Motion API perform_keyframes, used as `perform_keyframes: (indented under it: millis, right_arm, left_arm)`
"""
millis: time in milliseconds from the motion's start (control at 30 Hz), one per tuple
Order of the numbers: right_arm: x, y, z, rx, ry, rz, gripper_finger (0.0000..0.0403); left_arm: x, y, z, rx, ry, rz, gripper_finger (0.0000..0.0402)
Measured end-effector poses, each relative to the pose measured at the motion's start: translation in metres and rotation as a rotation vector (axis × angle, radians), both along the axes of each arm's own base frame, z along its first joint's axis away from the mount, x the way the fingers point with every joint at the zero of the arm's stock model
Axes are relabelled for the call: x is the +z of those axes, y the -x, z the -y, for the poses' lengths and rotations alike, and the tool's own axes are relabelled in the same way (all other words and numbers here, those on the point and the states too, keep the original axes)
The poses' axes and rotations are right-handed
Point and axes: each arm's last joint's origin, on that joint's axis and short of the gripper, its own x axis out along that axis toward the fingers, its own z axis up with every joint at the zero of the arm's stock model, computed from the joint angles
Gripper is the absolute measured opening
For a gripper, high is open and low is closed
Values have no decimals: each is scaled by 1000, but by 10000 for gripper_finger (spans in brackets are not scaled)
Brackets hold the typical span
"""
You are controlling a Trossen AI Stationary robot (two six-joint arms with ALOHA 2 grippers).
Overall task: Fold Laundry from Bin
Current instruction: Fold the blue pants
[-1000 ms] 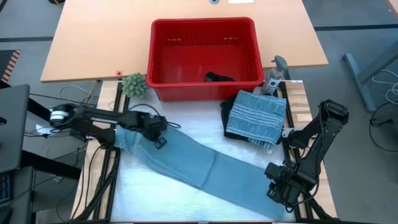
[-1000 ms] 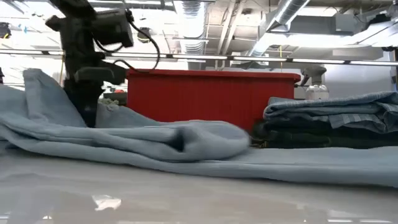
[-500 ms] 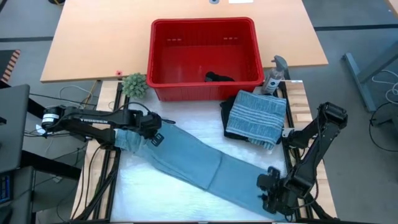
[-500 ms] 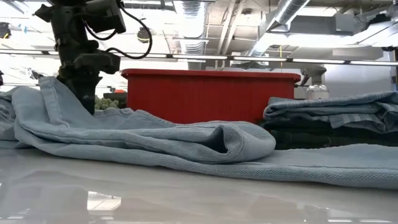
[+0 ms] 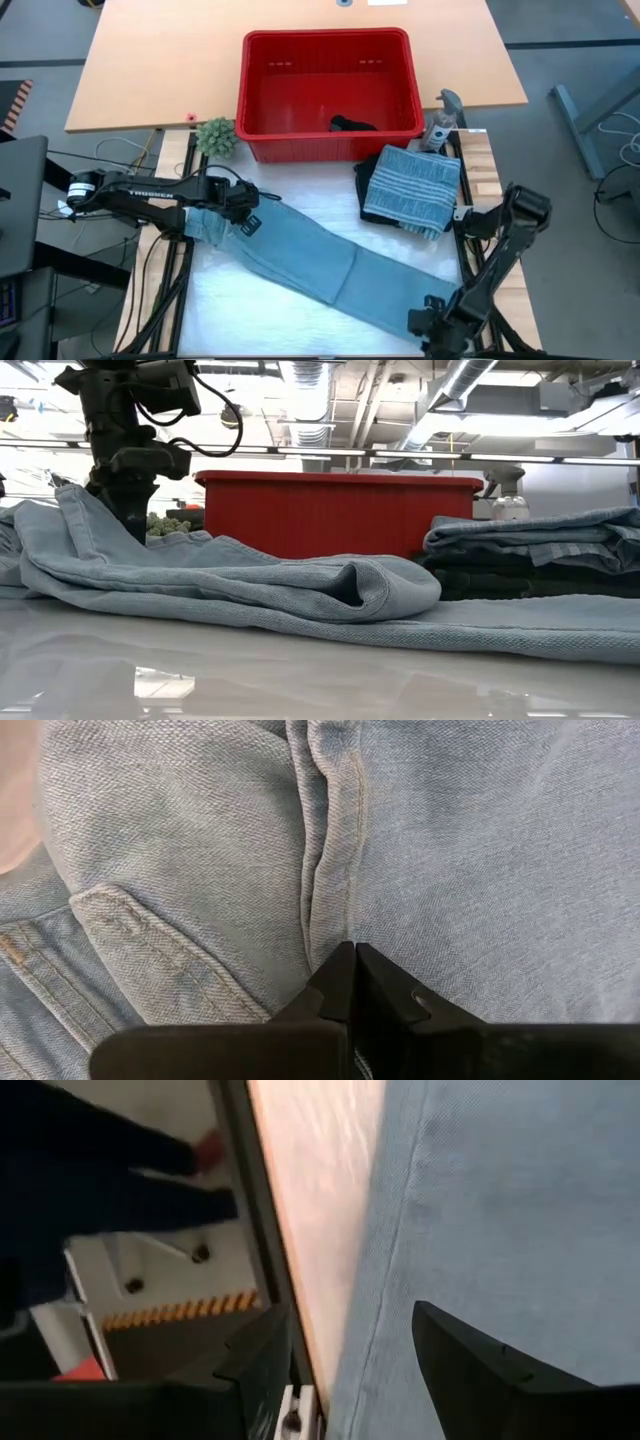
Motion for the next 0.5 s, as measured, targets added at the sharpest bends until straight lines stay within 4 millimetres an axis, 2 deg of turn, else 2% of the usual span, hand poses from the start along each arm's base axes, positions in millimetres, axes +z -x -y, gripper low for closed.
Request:
perform_keyframes:
  millis: [200,367,433,500]
  right_arm:
    - [-20,-14,-15,5,86,-126,234]
    - [-26,-19,-23,-58,180,-206,234]
    - [-27,-20,-26,-69,217,-230,226]
    - [-27,-22,-28,-66,250,-248,202]
  left_arm:
    - [0,0,0,-4,-6,-3,0]
    - [0,0,0,-11,-8,-5,0]
    - [0,0,0,-26,-12,-7,0]
    - [0,0,0,-30,-13,-8,0]
